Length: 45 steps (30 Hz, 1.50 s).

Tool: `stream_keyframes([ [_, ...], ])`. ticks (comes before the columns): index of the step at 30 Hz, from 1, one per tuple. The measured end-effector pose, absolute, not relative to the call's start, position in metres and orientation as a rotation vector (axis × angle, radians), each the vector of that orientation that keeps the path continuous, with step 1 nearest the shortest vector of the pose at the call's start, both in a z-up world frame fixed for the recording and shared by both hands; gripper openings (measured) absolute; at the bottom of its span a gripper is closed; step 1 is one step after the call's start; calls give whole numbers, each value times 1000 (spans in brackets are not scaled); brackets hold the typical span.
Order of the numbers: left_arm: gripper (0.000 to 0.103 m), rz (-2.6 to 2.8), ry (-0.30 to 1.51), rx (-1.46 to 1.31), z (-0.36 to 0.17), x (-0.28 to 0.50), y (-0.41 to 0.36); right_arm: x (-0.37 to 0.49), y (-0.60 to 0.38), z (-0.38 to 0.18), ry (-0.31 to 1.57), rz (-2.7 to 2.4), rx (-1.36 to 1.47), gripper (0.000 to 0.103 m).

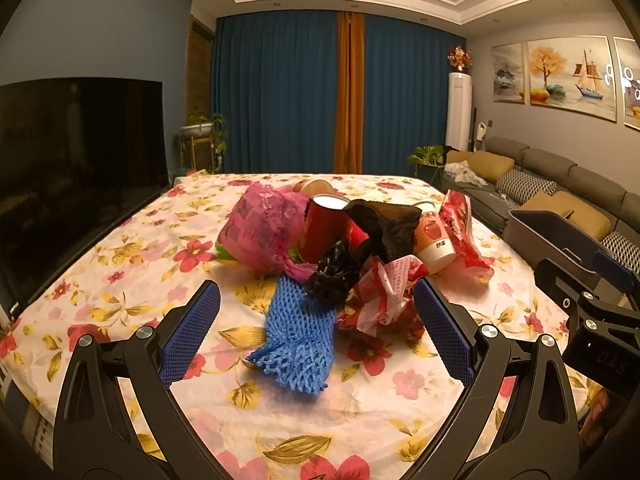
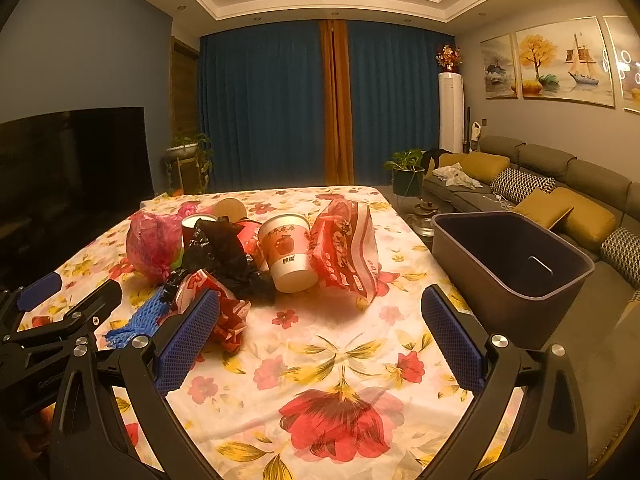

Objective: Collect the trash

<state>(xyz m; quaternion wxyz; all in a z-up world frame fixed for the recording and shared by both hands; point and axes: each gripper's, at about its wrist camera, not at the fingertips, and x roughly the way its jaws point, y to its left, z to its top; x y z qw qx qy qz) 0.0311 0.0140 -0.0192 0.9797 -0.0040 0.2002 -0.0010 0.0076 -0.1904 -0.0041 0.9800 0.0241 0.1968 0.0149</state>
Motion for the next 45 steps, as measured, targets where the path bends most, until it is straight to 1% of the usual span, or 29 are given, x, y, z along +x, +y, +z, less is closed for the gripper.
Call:
stream_keyframes([
  [7,95,1,391,-22,-22,34,27,16,-180,-5,400,64,35,98],
  [9,94,12,397,-33,-24,38,35,21,-173,-7,398,79,28,98],
  [12,90,32,406,-50,-26,42,47,29,-161,-10,409,113,17,92],
  [14,89,41,409,-63,-27,45,55,36,-151,-13,426,139,8,91],
  [18,86,63,405,-76,-27,50,70,48,-132,-17,453,188,-8,83],
  [29,82,61,394,-97,-14,71,90,87,-102,-33,553,217,-36,73],
  [33,80,39,398,-104,-11,80,89,98,-101,-37,589,222,-34,62],
  [35,79,25,399,-102,-11,83,85,103,-101,-39,608,227,-32,54],
  [36,78,18,401,-101,-11,85,84,106,-101,-41,617,235,-30,46],
  [38,77,8,408,-104,-12,89,81,107,-101,-41,625,243,-34,44],
  [41,76,-5,419,-109,-14,94,80,106,-100,-42,621,253,-55,38],
  [43,74,-15,425,-108,-14,97,77,105,-103,-42,618,258,-53,28],
  [45,71,-25,428,-103,-15,97,74,103,-108,-41,613,259,-48,23],
])
